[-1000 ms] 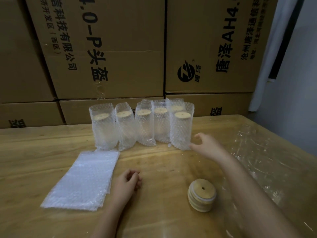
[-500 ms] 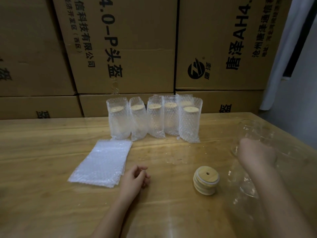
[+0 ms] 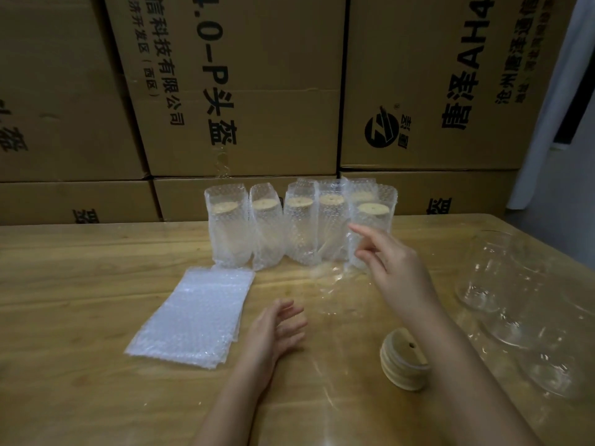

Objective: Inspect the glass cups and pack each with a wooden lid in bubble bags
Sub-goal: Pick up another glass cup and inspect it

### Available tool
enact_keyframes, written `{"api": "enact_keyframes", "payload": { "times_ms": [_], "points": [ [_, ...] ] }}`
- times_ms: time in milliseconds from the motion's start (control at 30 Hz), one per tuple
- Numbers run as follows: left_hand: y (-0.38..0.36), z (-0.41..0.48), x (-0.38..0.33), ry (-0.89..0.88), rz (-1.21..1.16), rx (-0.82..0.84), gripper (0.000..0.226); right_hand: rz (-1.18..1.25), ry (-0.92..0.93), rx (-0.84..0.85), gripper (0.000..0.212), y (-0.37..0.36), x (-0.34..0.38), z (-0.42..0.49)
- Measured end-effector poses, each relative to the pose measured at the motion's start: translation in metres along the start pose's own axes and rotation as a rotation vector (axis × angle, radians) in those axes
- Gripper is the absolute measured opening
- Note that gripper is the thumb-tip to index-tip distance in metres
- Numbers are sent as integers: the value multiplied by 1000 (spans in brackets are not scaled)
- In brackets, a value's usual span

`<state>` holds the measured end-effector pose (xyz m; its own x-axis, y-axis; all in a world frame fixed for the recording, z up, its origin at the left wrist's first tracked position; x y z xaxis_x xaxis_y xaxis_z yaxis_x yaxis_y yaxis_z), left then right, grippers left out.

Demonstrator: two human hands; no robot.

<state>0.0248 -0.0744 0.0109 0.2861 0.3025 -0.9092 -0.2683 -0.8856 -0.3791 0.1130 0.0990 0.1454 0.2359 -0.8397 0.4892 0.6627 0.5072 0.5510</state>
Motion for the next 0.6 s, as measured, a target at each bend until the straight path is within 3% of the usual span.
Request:
{"api": "enact_keyframes", "payload": {
  "times_ms": [133, 267, 433, 600],
  "points": [
    [1, 9, 7, 154, -323, 139, 55, 337, -85, 209, 64, -29, -2, -2],
    [-2, 13, 8, 217, -465, 136, 63, 404, -64, 331, 57, -47, 1, -5],
    [1, 17, 10, 222, -652, 142, 66, 313, 181, 208, 31, -60, 24, -9],
    [5, 23, 12, 115, -632, 57, 65, 64, 316, 92, 39, -74, 32, -18]
  ]
}}
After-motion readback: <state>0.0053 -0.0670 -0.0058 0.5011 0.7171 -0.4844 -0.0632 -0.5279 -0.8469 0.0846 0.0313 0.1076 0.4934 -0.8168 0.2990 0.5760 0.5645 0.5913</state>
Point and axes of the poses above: each hand's wrist, its own z-axis towards the middle knuckle, its own y-axis out of the back of the hand, x = y × z, the point moved 3 cm from there along z, towards the middle knuckle
